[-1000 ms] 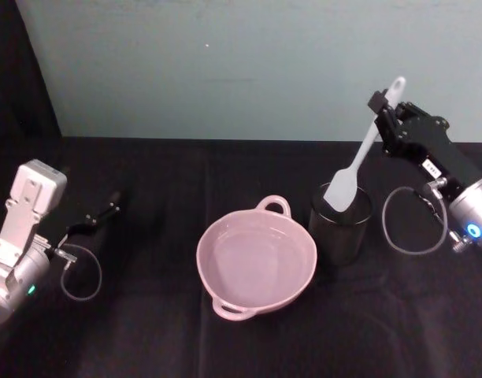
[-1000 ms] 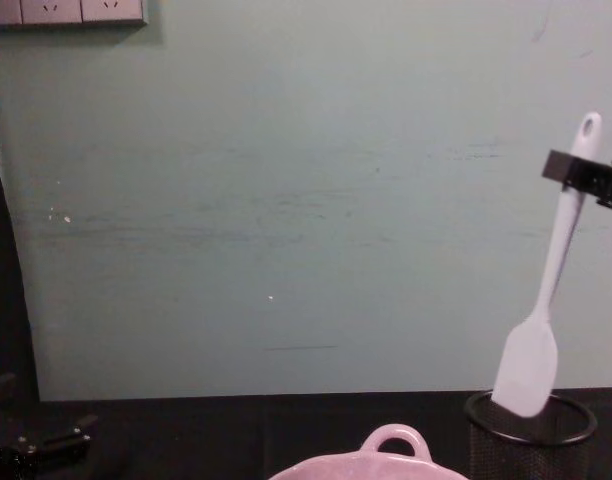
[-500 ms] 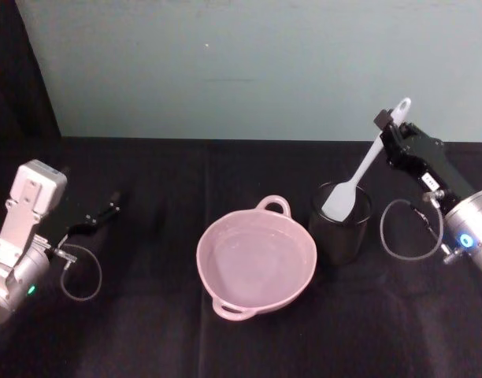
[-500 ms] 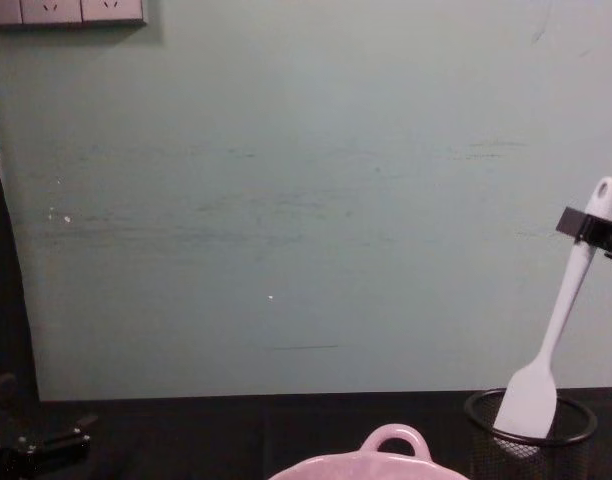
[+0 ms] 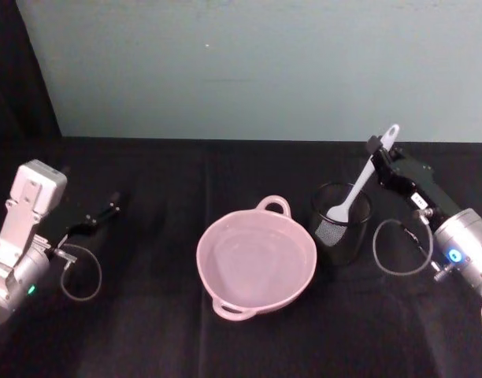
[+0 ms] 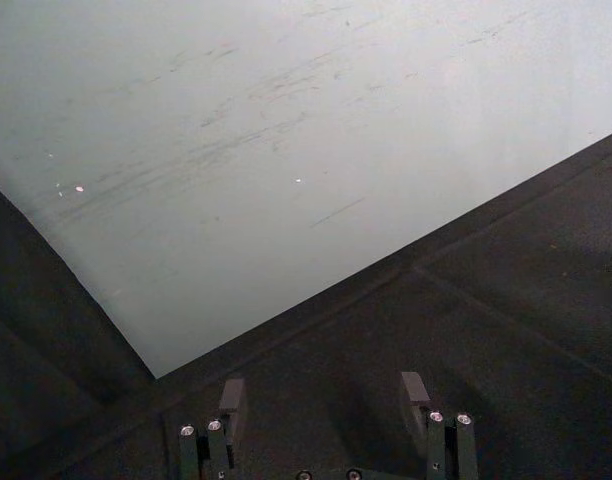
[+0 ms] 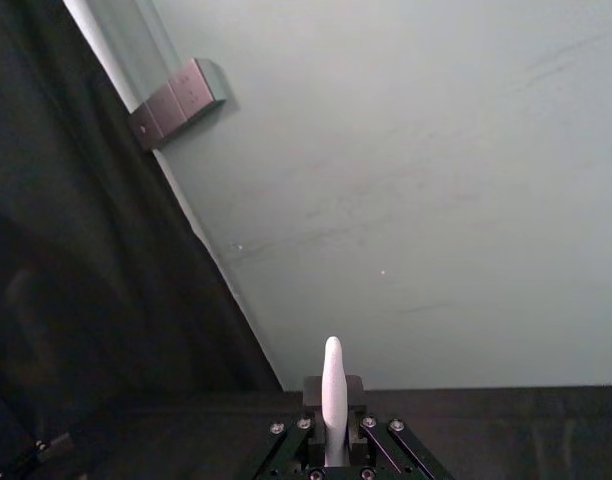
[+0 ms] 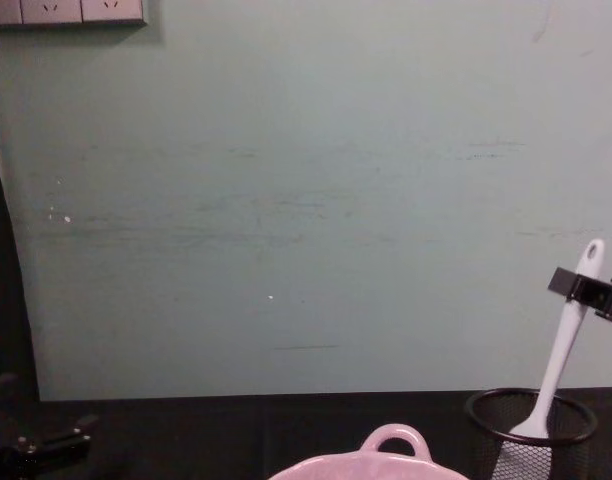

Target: Use the one hand to pick up the spoon and stir the clear water in the bowl.

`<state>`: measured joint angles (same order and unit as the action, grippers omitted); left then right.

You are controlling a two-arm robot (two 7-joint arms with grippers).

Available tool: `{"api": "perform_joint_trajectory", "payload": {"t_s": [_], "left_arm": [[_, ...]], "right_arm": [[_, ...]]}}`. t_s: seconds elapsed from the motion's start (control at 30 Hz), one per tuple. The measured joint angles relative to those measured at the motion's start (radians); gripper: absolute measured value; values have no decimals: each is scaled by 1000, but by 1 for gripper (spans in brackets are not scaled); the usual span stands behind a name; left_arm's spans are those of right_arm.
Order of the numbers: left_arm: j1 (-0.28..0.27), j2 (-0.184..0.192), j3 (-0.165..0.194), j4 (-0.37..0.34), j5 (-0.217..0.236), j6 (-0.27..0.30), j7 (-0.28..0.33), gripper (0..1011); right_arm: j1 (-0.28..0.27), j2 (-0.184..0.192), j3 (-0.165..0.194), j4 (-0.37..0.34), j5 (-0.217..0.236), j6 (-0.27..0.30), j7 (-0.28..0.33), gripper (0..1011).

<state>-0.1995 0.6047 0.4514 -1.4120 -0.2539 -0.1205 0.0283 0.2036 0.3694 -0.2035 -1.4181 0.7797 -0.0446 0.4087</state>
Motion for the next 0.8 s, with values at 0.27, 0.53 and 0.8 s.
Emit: {"api": "perform_joint_trajectory", "payload": {"t_s": [0.27,0.53,0.8], "left_arm": [[0,0,0,0,0,0,0,1005],[0,0,0,0,0,0,0,1005],[0,0,0,0,0,0,0,1005]], "right_arm": [[7,-3,-16,29,4,4,1,118],[12,-3,-24,48,4,8,3,118],[14,-3,-30,55,4,8,2,118]]}}
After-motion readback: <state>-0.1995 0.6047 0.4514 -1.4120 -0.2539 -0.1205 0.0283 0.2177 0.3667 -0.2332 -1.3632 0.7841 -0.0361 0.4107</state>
